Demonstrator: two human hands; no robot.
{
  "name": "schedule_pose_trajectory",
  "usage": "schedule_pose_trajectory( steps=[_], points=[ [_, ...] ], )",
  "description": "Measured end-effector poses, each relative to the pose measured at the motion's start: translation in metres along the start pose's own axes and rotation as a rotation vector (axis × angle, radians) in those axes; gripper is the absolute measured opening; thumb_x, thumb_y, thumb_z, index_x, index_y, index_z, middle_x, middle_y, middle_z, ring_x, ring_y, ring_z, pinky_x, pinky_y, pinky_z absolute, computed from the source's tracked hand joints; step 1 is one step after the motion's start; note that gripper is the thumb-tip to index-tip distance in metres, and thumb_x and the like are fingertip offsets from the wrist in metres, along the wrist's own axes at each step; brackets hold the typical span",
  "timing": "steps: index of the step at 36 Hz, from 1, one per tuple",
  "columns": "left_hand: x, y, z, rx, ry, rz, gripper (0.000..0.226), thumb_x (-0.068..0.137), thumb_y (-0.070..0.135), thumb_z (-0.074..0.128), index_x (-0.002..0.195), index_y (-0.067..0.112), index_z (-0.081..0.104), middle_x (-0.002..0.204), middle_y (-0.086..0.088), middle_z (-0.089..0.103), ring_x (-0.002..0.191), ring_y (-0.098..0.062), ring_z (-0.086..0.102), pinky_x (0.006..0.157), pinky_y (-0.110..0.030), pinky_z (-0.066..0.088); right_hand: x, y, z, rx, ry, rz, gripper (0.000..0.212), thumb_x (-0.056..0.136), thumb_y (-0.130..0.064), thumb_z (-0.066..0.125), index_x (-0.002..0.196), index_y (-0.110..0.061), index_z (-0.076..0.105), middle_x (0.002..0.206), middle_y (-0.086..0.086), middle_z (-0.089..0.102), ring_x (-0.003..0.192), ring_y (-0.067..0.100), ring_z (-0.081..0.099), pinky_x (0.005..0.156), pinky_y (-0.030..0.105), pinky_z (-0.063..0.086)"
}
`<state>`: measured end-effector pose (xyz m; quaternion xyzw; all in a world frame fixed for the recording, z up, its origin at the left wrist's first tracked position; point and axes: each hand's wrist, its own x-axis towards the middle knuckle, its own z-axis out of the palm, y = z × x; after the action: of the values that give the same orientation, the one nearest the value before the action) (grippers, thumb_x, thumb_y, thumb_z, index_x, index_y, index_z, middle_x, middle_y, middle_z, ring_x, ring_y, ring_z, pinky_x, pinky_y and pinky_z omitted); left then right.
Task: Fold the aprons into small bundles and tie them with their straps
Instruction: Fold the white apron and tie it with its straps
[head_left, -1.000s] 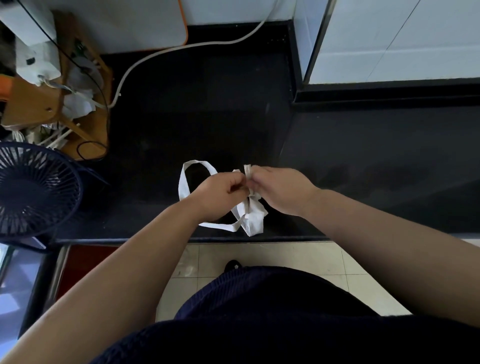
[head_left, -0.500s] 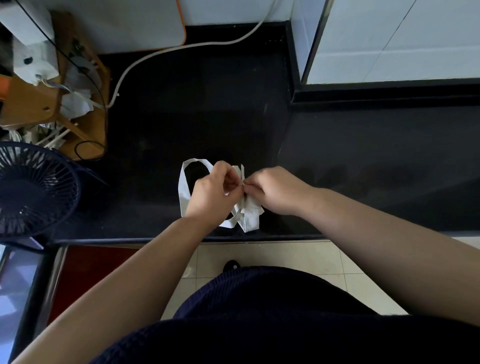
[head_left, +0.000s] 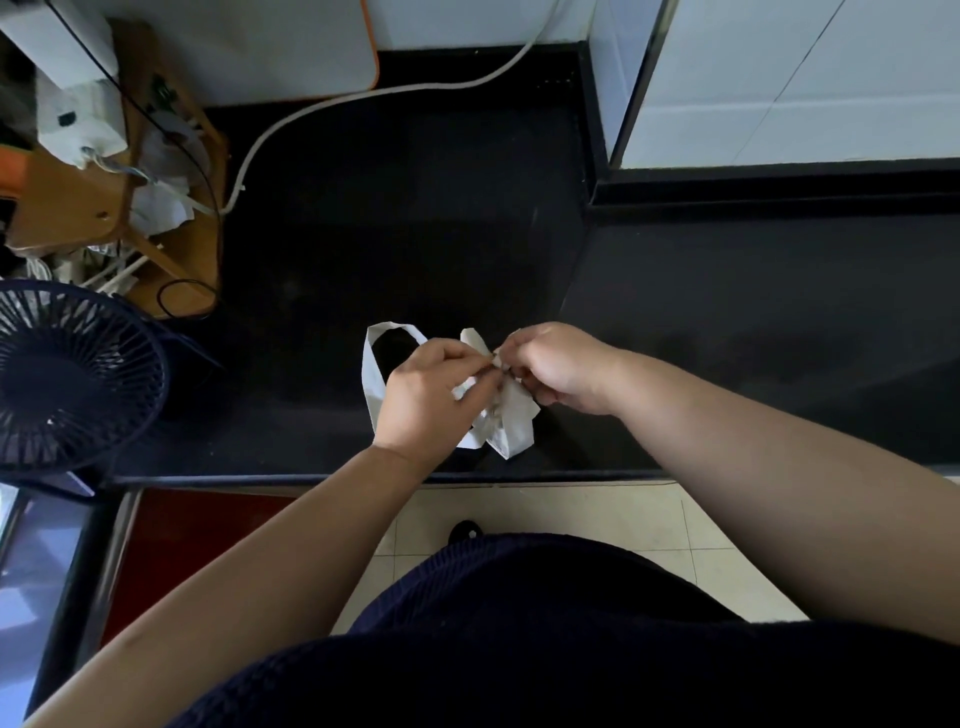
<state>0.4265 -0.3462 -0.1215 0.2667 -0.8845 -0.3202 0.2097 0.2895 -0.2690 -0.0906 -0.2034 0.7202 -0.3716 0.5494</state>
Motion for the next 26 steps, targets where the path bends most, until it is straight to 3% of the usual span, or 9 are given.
schedule_pose_trajectory(
  steps=[2, 6, 11, 14, 16, 18, 21, 26],
  points=[
    [-0.002, 0.002, 0.001, 0.0, 0.011, -0.018, 0.018, 0.082, 0.021, 0.071, 0.093, 0.008, 0.077, 0.096, -0.002, 0.067, 0.077, -0.004, 0.057, 0.074, -0.014, 0.051, 0.0, -0.001, 0.002, -0.016, -0.007, 0.0, 0.03, 0.095, -0.007, 0.045, 0.069, -0.014, 0.059, 0.059, 0.0, 0.043, 0.055, 0.012, 0.037, 0.051, 0.025, 0.028],
    [0.002, 0.004, -0.002, -0.03, -0.004, -0.125, 0.011, 0.082, 0.017, 0.076, 0.087, 0.007, 0.077, 0.092, -0.002, 0.067, 0.078, -0.015, 0.064, 0.074, -0.03, 0.055, 0.0, -0.004, 0.003, -0.095, 0.0, -0.018, 0.031, 0.096, -0.011, 0.047, 0.068, -0.016, 0.059, 0.058, -0.002, 0.047, 0.055, 0.012, 0.042, 0.052, 0.024, 0.032],
    [0.01, 0.003, -0.009, -0.01, -0.137, -0.115, 0.012, 0.087, 0.02, 0.07, 0.084, 0.008, 0.072, 0.089, 0.002, 0.063, 0.079, -0.009, 0.058, 0.071, -0.008, 0.044, -0.001, 0.002, 0.003, -0.214, 0.017, -0.101, 0.031, 0.098, -0.021, 0.051, 0.069, -0.016, 0.062, 0.065, -0.001, 0.053, 0.057, 0.01, 0.045, 0.057, 0.024, 0.035],
    [0.012, -0.002, -0.014, 0.058, -0.234, -0.034, 0.013, 0.093, 0.019, 0.061, 0.085, 0.01, 0.067, 0.09, 0.009, 0.054, 0.075, -0.01, 0.055, 0.061, -0.01, 0.04, -0.003, 0.005, 0.001, -0.269, -0.004, -0.178, 0.03, 0.097, -0.026, 0.055, 0.07, -0.021, 0.065, 0.064, -0.014, 0.057, 0.059, 0.001, 0.051, 0.06, 0.017, 0.037],
    [0.012, -0.009, -0.019, 0.111, -0.224, 0.034, 0.015, 0.094, 0.016, 0.058, 0.084, 0.008, 0.065, 0.092, 0.01, 0.052, 0.069, -0.011, 0.052, 0.054, -0.015, 0.038, -0.003, 0.009, -0.004, -0.38, 0.036, -0.252, 0.018, 0.096, -0.025, 0.056, 0.088, -0.021, 0.072, 0.081, -0.02, 0.065, 0.076, -0.004, 0.058, 0.072, 0.015, 0.042],
    [0.008, -0.019, -0.021, 0.151, -0.21, 0.091, 0.015, 0.094, 0.012, 0.058, 0.082, 0.004, 0.063, 0.093, 0.007, 0.052, 0.069, -0.013, 0.053, 0.053, -0.02, 0.04, -0.002, 0.015, -0.011, -0.55, 0.145, -0.311, 0.02, 0.096, -0.023, 0.055, 0.107, -0.017, 0.071, 0.099, -0.012, 0.066, 0.091, 0.002, 0.057, 0.08, 0.016, 0.041],
    [0.003, -0.029, -0.022, 0.138, -0.206, 0.114, 0.014, 0.092, 0.007, 0.06, 0.079, 0.003, 0.061, 0.089, 0.008, 0.051, 0.068, -0.008, 0.05, 0.053, -0.022, 0.042, -0.002, 0.019, -0.011, -0.65, 0.243, -0.381, 0.022, 0.097, -0.02, 0.053, 0.108, -0.013, 0.071, 0.094, -0.01, 0.063, 0.083, -0.001, 0.049, 0.066, 0.004, 0.032],
    [0.008, -0.034, -0.025, 0.11, -0.251, -0.004, 0.019, 0.093, 0.014, 0.06, 0.075, 0.01, 0.057, 0.079, 0.014, 0.045, 0.063, -0.002, 0.047, 0.055, -0.017, 0.038, 0.002, 0.018, -0.007, -0.579, 0.219, -0.326, 0.019, 0.098, -0.021, 0.053, 0.105, -0.015, 0.069, 0.088, -0.015, 0.058, 0.081, -0.002, 0.049, 0.065, 0.01, 0.034]
  ],
)
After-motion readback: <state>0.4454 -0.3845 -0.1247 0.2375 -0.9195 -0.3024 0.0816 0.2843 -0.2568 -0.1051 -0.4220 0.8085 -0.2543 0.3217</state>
